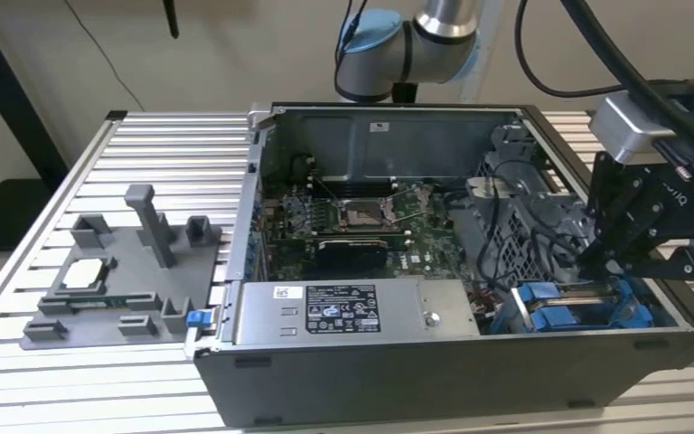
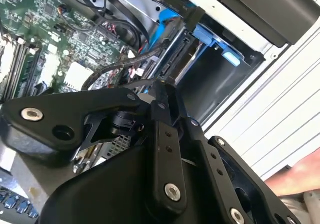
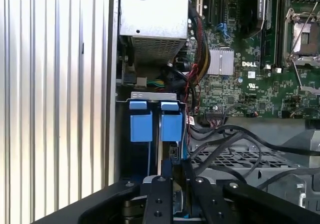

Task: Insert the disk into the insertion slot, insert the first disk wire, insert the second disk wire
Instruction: 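Insert the first disk wire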

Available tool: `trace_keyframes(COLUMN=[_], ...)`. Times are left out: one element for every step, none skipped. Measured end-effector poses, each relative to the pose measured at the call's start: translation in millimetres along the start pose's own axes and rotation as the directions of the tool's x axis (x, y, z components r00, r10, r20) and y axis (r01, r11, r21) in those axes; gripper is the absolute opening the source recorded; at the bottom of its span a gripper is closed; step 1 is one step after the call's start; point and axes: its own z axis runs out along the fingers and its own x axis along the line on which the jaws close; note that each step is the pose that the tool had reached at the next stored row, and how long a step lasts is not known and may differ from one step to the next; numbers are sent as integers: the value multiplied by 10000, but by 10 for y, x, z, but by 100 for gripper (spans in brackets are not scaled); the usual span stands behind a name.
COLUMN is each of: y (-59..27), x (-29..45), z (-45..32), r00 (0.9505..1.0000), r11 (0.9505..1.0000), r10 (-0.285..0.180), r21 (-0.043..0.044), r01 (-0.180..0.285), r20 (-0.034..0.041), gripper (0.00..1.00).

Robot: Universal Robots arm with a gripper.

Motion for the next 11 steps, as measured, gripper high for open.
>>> trace_keyframes(y=[0, -1, -1, -1, -1, -1, -1, -1, -2, -2, -2], x=[3, 5, 7, 7, 7, 7, 7, 7, 7, 8, 11], z=[6, 12, 17, 18, 18, 17, 17, 18, 21, 25, 30], r00=[10000, 10000, 9999, 9999, 9999, 9999, 9999, 9999, 9999, 9999, 9999], r11=[10000, 10000, 10000, 10000, 10000, 10000, 10000, 10000, 10000, 10000, 10000], r10=[2, 3, 5, 5, 5, 5, 5, 5, 5, 6, 6], r21=[0, 0, -1, -1, -1, -1, -1, -1, -1, -1, -1], r01=[-2, -3, -5, -5, -5, -5, -5, -5, -5, -6, -6], r20=[-46, -92, -128, -130, -132, -133, -134, -134, -136, -149, -164], gripper=[0, 0, 0, 0, 0, 0, 0, 0, 0, 0, 0])
